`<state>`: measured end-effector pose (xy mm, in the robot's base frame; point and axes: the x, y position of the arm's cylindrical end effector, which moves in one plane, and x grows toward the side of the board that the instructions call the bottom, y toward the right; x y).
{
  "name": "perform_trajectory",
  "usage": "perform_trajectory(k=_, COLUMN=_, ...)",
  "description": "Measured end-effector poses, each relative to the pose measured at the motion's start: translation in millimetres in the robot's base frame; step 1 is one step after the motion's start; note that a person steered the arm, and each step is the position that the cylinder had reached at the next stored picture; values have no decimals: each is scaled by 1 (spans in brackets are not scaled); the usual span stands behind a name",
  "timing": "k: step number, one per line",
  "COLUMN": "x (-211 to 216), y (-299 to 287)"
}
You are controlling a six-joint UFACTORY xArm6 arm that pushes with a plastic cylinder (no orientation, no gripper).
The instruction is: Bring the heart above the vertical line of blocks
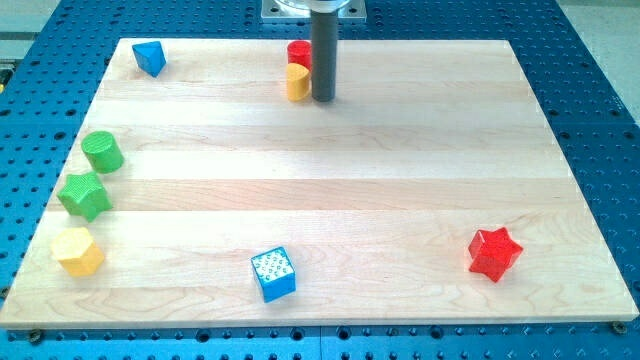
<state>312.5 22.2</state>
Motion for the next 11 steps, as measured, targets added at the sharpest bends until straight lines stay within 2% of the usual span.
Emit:
perform_trajectory(k=1, x=-30, y=1)
perform_trajectory(k=2, x=-25, y=-63)
perform_trajectory(k=3, x=4, y=-169)
perform_trajectory(k=4, x=3, y=-161)
perform_trajectory(k=5, x=-4, y=-93)
perform_trajectory(k=6, x=35, y=-112)
perform_trajectory(k=8, x=42, y=-241)
perform_trajectory(k=9, x=42, y=-258)
perform_trajectory(k=10, x=5, y=-245)
perform_trajectory(k=11, x=-21, y=-324)
